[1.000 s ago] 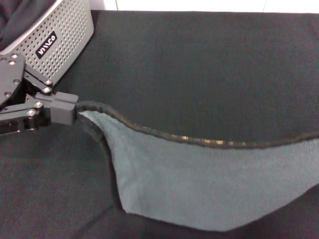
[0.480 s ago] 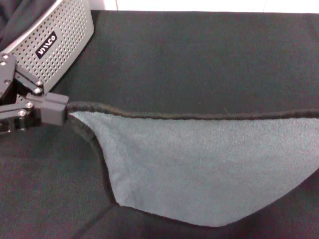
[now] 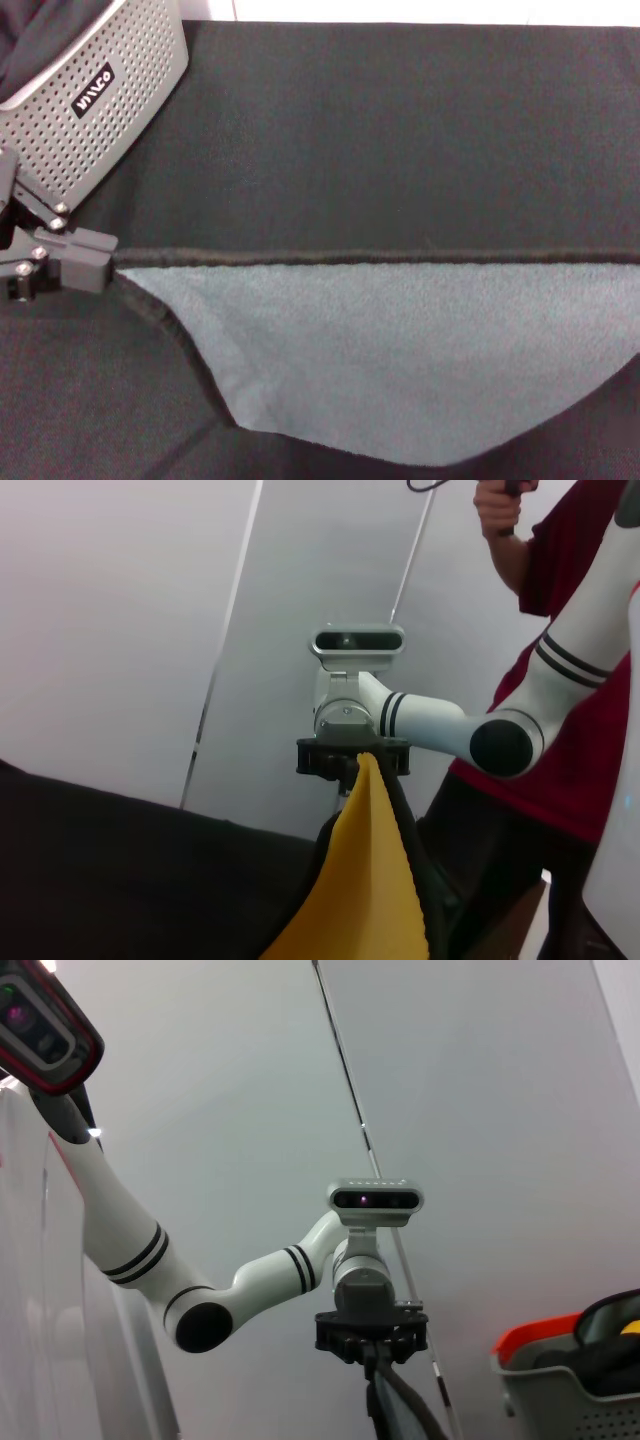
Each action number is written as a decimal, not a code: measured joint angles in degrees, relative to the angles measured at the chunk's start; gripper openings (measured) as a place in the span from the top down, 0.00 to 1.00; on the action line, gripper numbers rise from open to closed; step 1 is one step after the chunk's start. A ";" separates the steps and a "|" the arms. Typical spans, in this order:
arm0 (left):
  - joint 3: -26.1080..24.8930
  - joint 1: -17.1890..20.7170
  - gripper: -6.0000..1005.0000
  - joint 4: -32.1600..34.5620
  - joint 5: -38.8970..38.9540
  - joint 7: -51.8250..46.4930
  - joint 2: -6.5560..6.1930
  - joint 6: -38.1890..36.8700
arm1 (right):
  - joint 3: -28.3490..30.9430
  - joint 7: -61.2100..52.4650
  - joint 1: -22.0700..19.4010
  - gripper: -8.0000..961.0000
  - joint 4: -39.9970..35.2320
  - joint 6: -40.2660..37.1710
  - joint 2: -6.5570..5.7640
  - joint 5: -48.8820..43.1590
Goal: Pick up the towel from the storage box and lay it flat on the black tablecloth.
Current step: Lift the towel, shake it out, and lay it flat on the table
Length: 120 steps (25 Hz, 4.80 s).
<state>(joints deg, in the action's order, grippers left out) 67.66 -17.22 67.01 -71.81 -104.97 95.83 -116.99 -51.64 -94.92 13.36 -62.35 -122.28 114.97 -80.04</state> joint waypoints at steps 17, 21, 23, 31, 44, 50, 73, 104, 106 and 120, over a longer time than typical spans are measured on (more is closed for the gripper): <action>-9.14 -4.82 0.97 -5.50 -13.77 2.05 4.46 0.29 | -0.41 4.63 5.97 0.98 9.84 7.95 -0.49 -6.81; -12.45 -8.29 0.97 -9.16 -19.97 3.85 6.12 0.46 | -0.43 6.96 8.69 0.98 13.73 11.72 -1.22 -8.67; -15.60 -10.57 0.97 -11.02 -24.57 5.02 7.51 0.50 | -0.46 7.84 9.76 0.98 14.86 13.77 -1.53 -9.48; -23.89 -16.19 0.97 -14.42 -36.79 8.87 10.73 3.37 | -0.41 10.08 12.98 0.98 18.06 20.29 -2.54 -10.45; -23.92 -16.56 0.97 -14.01 -39.99 9.87 10.64 12.39 | -1.00 10.65 19.06 0.98 20.75 29.24 -2.71 -15.15; -23.87 -17.06 0.97 -14.00 -43.55 10.06 11.12 15.29 | -2.15 10.78 21.70 0.98 21.18 33.26 -2.42 -18.03; -23.58 -17.26 0.97 -13.91 -47.36 9.73 12.64 23.73 | -3.38 12.67 23.74 0.98 21.95 42.91 -1.80 -20.95; -23.36 -18.33 0.97 -9.86 -58.16 9.34 17.99 35.76 | -11.18 10.92 31.19 0.97 22.39 60.37 0.58 -32.78; -23.36 -18.35 0.97 -9.81 -58.18 9.34 18.05 36.11 | -11.73 10.82 31.32 0.97 22.39 61.38 0.57 -32.84; -23.26 -19.54 0.97 -9.70 -62.76 9.74 20.68 39.17 | -13.83 10.72 32.20 0.97 24.64 65.74 0.70 -33.00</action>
<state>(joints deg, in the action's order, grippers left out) 44.40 -36.76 57.31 -134.56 -95.24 116.52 -77.82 -65.47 -84.20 45.56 -37.71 -56.53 115.68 -113.04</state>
